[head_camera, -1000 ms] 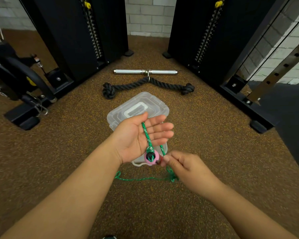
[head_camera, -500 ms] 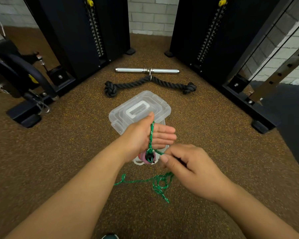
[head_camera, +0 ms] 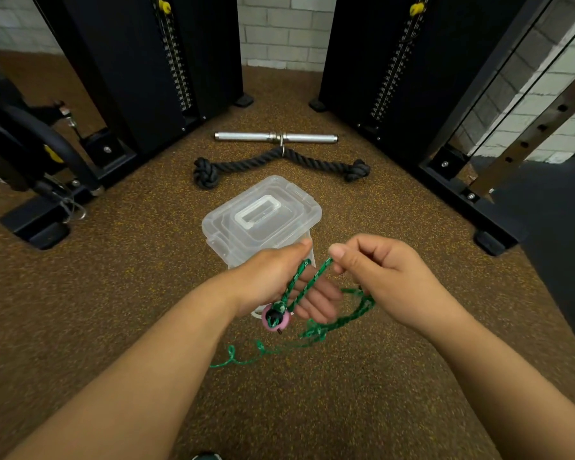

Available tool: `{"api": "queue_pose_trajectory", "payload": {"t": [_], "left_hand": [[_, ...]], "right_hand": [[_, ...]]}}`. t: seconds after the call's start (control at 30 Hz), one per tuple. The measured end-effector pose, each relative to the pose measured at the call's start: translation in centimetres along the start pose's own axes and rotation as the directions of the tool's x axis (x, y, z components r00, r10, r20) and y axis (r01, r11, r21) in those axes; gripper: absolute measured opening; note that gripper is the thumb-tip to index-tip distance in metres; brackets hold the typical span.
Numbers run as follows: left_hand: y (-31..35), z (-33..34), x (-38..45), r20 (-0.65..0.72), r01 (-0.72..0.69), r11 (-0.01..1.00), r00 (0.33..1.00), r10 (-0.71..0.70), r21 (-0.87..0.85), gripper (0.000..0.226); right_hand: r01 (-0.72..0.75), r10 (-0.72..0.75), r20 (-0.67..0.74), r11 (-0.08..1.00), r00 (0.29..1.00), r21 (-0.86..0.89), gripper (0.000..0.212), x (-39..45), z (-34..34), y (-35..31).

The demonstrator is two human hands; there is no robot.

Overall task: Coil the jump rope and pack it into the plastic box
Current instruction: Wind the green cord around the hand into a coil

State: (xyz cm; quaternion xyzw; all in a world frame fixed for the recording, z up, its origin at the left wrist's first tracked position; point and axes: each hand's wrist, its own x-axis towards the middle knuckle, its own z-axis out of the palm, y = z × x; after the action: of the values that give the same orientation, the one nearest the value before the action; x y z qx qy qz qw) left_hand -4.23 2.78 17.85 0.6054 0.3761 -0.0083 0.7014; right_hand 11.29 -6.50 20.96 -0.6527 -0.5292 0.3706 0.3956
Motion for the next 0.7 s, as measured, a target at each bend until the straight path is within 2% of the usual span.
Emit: {"api": "queue_pose_trajectory", "payload": {"t": [0.07, 0.13, 0.23, 0.33, 0.5, 0.6, 0.7], "left_hand": [[0.7, 0.3, -0.5, 0.155, -0.019, 1.000, 0.988, 0.015, 0.024, 0.075], [1.2, 0.6, -1.0, 0.223, -0.048, 0.999, 0.974, 0.041, 0.025, 0.064], [1.2, 0.5, -1.0, 0.148, -0.109, 0.994, 0.983, 0.110, -0.018, 0.045], [0.9, 0.0, -0.7, 0.048, -0.143, 0.973, 0.987, 0.154, -0.179, 0.046], [0.9, -1.2, -0.4, -0.079, -0.174, 0.900, 0.985, 0.156, -0.400, 0.054], [0.9, -1.4, -0.4, -0.108, -0.190, 0.870, 0.981, 0.158, -0.454, 0.054], [1.1, -1.4, -0.4, -0.125, -0.195, 0.857, 0.980, 0.154, -0.478, 0.053]], "right_hand": [[-0.060, 0.060, -0.012, 0.996, 0.998, 0.059, 0.035, 0.3, -0.1, 0.2], [-0.137, 0.137, 0.012, 0.975, 0.990, 0.177, 0.033, 0.5, -0.1, 0.2], [-0.249, 0.223, 0.113, 0.905, 0.968, 0.344, 0.029, 0.9, -0.2, 0.6], [-0.319, 0.258, 0.192, 0.834, 0.947, 0.449, 0.024, 0.9, -0.4, 1.3], [-0.361, 0.244, 0.315, 0.843, 0.917, 0.398, 0.025, 0.4, -0.5, 2.4], [-0.363, 0.258, 0.312, 0.863, 0.915, 0.352, 0.026, 0.5, -0.5, 2.6], [-0.348, 0.263, 0.252, 0.850, 0.931, 0.396, 0.023, 0.7, -0.2, 2.7]]}}
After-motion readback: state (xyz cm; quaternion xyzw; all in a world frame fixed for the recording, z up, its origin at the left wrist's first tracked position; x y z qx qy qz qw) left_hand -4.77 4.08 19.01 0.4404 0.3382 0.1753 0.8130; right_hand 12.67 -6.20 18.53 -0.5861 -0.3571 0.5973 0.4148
